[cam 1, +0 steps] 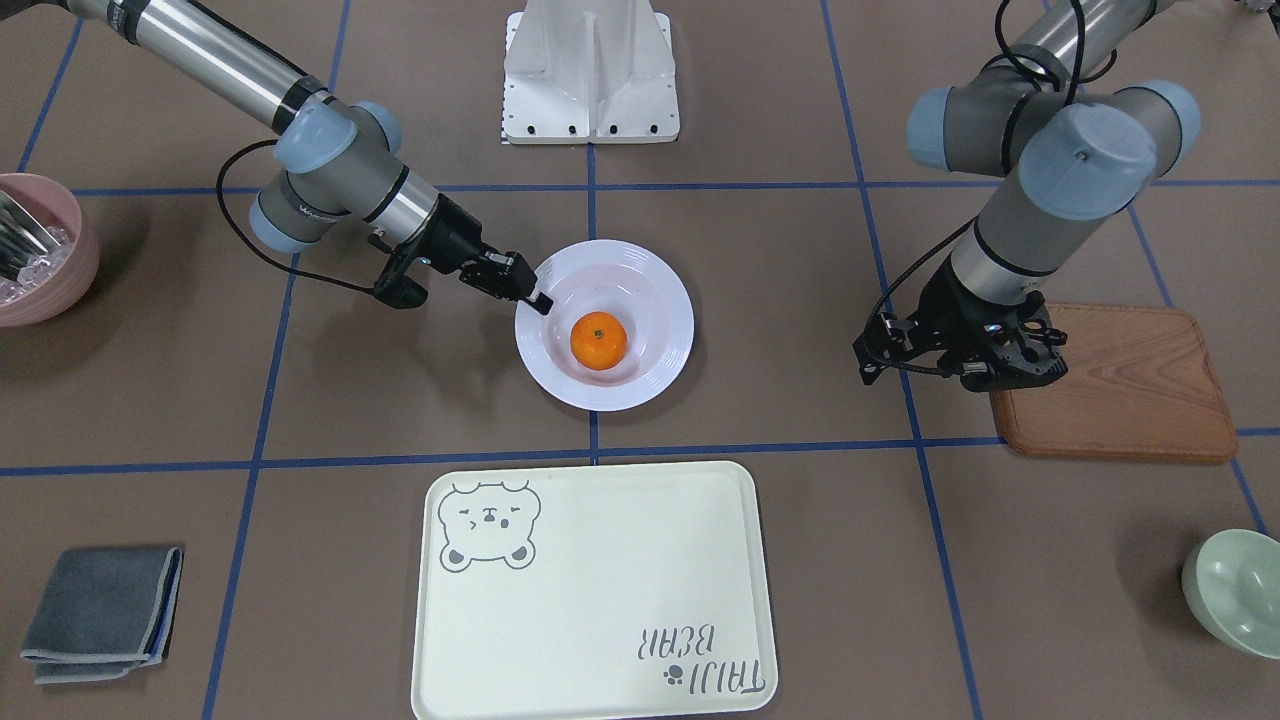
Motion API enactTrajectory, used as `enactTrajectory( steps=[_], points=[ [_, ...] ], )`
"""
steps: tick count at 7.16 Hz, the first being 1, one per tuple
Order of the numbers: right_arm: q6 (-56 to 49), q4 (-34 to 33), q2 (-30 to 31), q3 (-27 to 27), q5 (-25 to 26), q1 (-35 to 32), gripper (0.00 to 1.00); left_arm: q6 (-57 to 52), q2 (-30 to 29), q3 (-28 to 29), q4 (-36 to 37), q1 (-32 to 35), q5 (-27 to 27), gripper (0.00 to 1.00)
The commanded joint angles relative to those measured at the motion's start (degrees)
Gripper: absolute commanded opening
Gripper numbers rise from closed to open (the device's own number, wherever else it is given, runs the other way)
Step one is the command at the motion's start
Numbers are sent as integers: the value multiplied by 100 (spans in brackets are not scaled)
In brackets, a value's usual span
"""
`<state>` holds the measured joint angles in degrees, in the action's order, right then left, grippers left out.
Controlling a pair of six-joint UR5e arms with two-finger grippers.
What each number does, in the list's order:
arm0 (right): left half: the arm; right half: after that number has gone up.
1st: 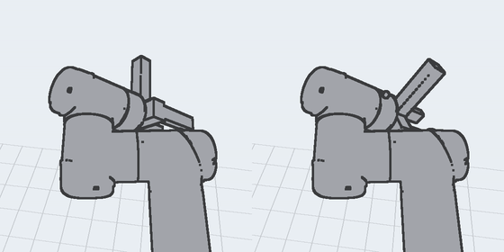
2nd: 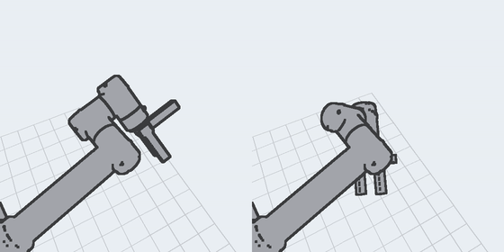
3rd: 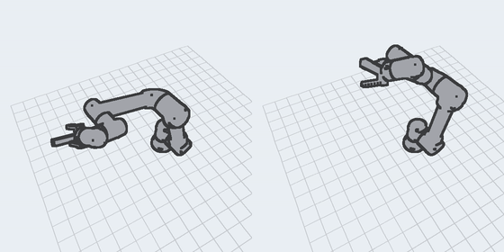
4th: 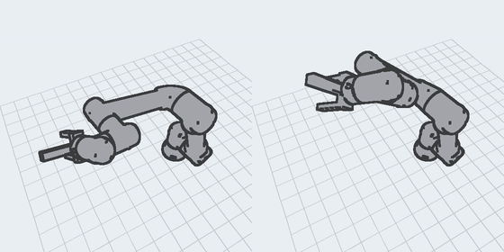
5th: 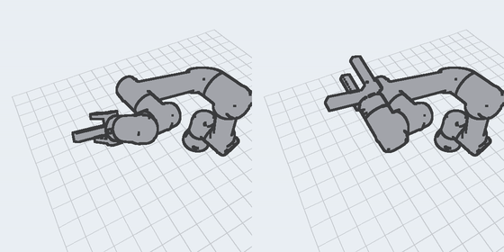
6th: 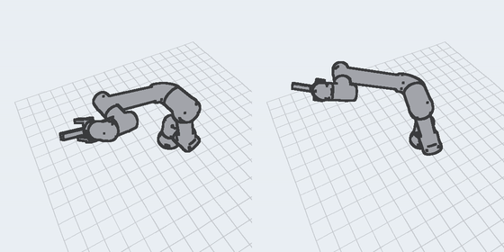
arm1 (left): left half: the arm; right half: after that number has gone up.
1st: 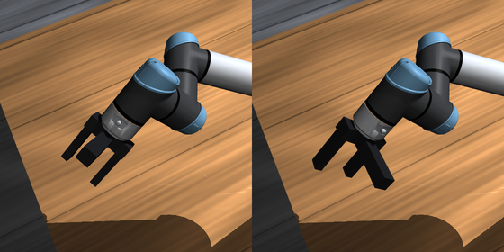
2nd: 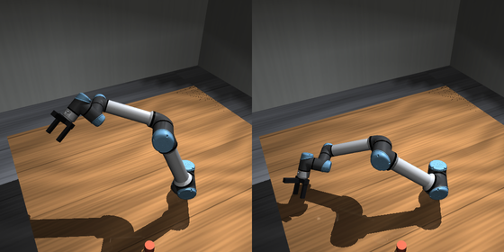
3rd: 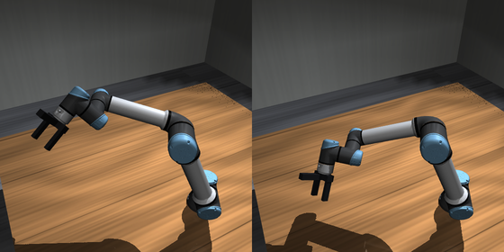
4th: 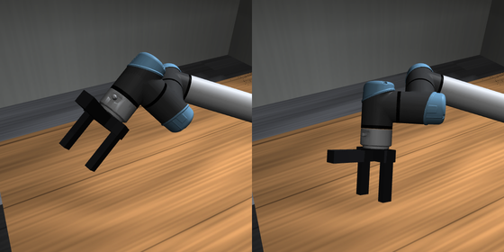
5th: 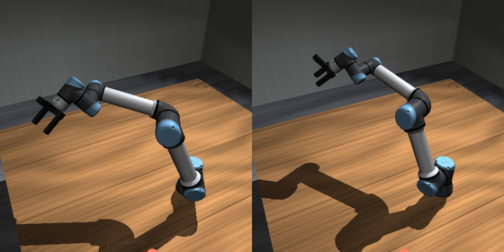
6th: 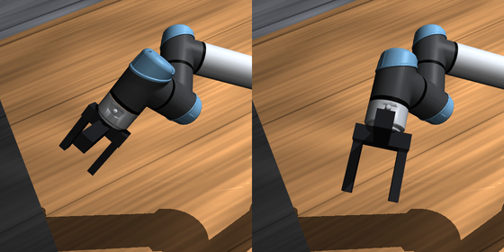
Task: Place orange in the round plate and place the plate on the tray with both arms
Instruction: 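Slide the plate with the right gripper onto the cream bear tray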
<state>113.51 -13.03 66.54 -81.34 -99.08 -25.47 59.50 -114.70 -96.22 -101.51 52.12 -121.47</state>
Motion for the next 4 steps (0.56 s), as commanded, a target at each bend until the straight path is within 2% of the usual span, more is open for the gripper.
enactTrajectory(
  steps=[1,4],
  points=[
    [214,344,52,-188,-6,-246,0,0,0,7,0,0,0,98],
    [399,354,70,-347,142,-695,0,0,-9,7,0,0,0,98]
  ],
)
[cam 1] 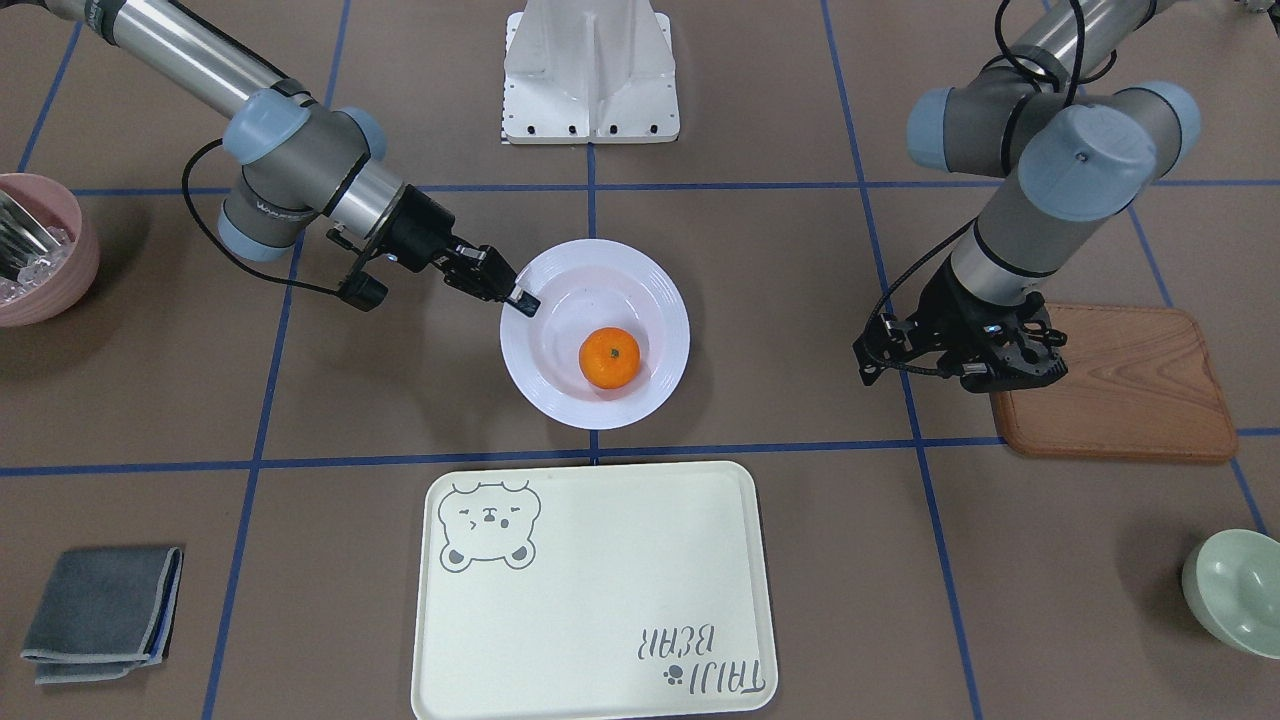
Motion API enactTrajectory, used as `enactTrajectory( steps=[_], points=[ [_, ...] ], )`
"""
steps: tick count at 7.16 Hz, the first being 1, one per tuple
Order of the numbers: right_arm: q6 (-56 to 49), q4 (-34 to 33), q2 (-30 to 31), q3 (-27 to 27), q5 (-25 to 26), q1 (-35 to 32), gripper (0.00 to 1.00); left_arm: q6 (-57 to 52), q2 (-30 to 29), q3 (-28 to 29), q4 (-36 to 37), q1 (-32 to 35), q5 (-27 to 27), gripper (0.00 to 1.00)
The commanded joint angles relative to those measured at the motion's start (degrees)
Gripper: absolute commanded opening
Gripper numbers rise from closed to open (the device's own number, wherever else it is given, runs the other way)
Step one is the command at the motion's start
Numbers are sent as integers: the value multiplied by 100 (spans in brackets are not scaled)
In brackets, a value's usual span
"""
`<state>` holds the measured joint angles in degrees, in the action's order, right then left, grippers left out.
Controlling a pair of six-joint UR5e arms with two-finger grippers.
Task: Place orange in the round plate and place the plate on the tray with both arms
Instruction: 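Slide the plate with the right gripper onto the cream bear tray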
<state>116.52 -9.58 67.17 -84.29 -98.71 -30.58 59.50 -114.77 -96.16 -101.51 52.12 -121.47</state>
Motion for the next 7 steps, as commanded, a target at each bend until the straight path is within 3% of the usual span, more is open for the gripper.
enactTrajectory(
  steps=[1,2,4,7],
  points=[
    [117,1,-20,-17,228,-325,0,0,7,0,0,0,0,98],
    [221,-121,-38,35,229,-552,0,0,-1,-8,0,0,0,98],
    [161,-1075,-482,280,229,-721,0,9,7,-43,0,9,0,98],
    [554,-1361,-1449,1517,798,-748,0,88,138,-209,0,18,0,98]
  ],
)
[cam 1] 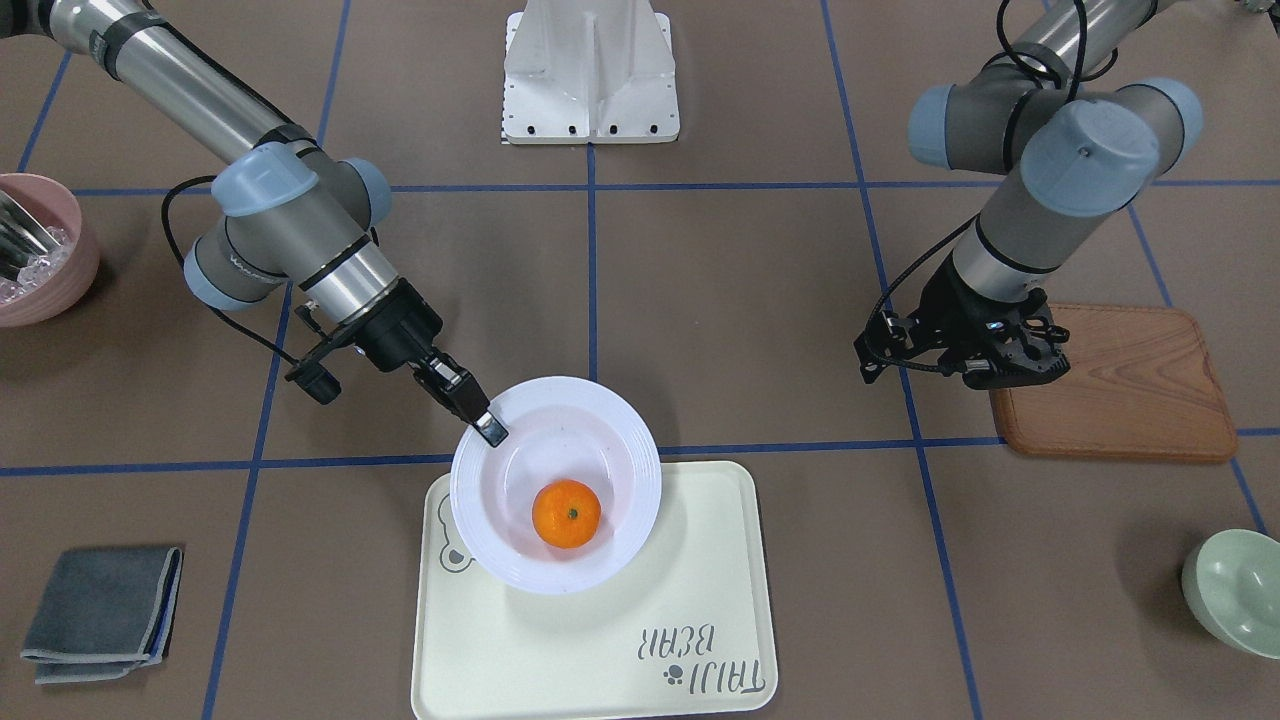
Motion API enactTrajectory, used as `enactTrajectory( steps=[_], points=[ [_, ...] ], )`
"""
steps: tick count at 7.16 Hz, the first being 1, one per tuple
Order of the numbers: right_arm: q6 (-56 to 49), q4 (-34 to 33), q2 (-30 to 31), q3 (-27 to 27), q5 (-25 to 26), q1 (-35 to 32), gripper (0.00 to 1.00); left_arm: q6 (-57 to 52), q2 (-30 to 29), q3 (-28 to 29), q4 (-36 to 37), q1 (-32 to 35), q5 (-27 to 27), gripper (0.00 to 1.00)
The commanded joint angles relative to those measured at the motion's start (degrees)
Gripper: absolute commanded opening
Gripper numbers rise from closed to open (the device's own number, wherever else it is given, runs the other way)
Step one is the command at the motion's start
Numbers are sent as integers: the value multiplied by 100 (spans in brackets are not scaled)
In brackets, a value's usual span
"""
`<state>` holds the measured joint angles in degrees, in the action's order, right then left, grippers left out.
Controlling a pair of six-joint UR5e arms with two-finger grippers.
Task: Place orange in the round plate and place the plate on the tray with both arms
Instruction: 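Push the plate farther onto the tray and open the right gripper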
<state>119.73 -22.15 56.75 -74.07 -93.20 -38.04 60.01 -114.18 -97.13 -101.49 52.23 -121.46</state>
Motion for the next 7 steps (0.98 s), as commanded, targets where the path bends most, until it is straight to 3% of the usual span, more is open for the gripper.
enactTrajectory(
  steps=[1,3,5,7],
  points=[
    [653,-166,-698,812,658,33,0,29,124,-166,7,6,0,98],
    [1366,-908,-1085,868,1580,374,0,29,124,-166,-2,-2,0,98],
    [1910,-1378,-1271,1051,2136,577,0,29,124,-166,-2,-2,0,98],
    [2141,-1545,-1412,1325,2349,684,3,29,115,-166,-2,-2,0,98]
  ],
)
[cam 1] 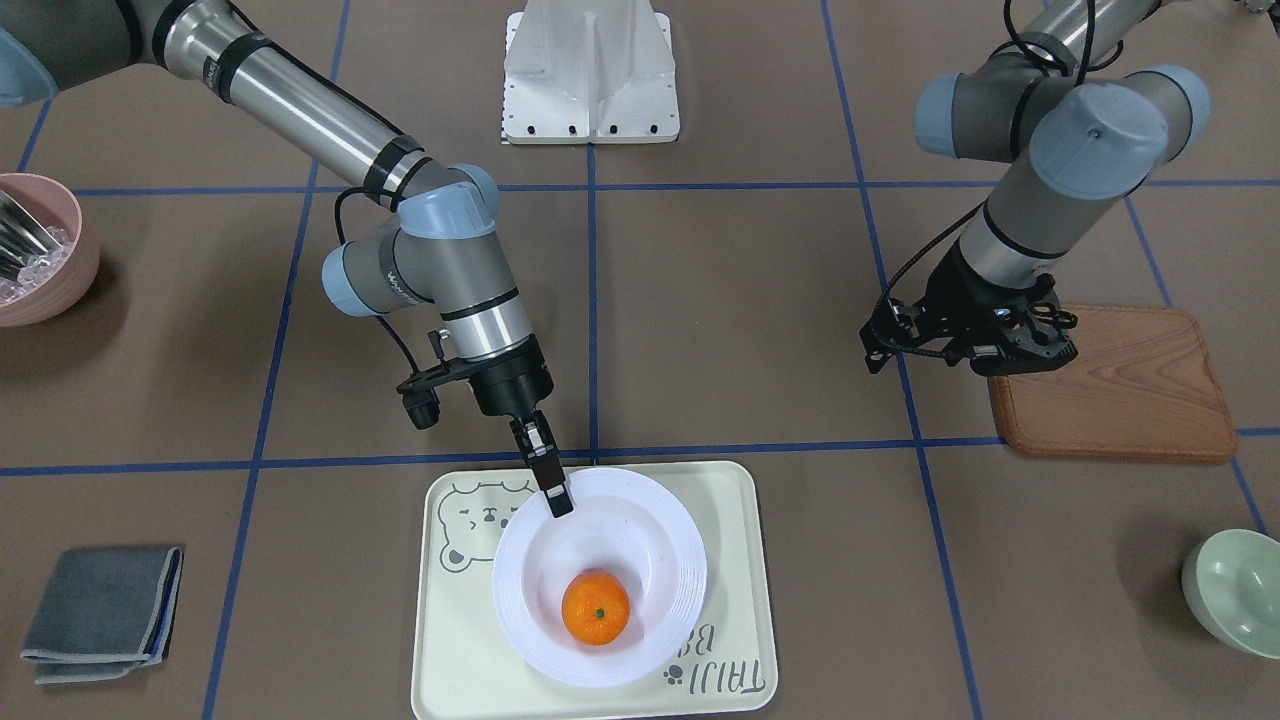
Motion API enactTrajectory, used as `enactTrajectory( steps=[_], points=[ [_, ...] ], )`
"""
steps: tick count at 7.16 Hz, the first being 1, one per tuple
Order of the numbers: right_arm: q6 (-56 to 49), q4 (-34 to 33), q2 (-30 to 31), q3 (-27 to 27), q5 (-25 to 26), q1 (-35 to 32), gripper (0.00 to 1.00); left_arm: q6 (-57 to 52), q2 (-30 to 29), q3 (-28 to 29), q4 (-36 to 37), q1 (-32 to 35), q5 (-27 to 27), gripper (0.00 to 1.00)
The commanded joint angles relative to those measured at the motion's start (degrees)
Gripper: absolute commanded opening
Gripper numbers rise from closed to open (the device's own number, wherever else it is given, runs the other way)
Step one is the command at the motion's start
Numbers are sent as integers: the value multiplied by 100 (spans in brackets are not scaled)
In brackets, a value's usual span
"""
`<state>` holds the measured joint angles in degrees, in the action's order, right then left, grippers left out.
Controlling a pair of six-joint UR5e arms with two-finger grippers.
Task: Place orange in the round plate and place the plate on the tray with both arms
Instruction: 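Push the plate farther onto the tray and open the right gripper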
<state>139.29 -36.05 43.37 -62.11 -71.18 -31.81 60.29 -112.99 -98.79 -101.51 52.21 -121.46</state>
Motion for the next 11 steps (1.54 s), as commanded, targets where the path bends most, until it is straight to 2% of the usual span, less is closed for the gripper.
enactTrajectory(
  steps=[1,2,3,5,6,8,9,11],
  points=[
    [221,-226,-152,120,148,61,60,0,-4,-9,0,0,0,98],
    [230,-253,-179,120,148,61,84,9,-4,0,0,-9,0,98],
    [230,-262,-179,120,148,78,91,9,-4,0,0,0,0,98],
    [221,-271,-153,42,148,192,94,9,-4,0,0,-9,0,98],
    [221,-332,-31,-229,139,288,94,0,-4,0,0,-9,0,98],
    [177,-350,774,-1377,131,438,94,0,-4,0,0,-9,0,98],
    [116,-333,1092,-1774,61,439,98,0,5,8,0,0,0,98],
    [-731,-315,1716,-2461,-717,133,99,-35,14,0,0,9,0,98]
  ],
)
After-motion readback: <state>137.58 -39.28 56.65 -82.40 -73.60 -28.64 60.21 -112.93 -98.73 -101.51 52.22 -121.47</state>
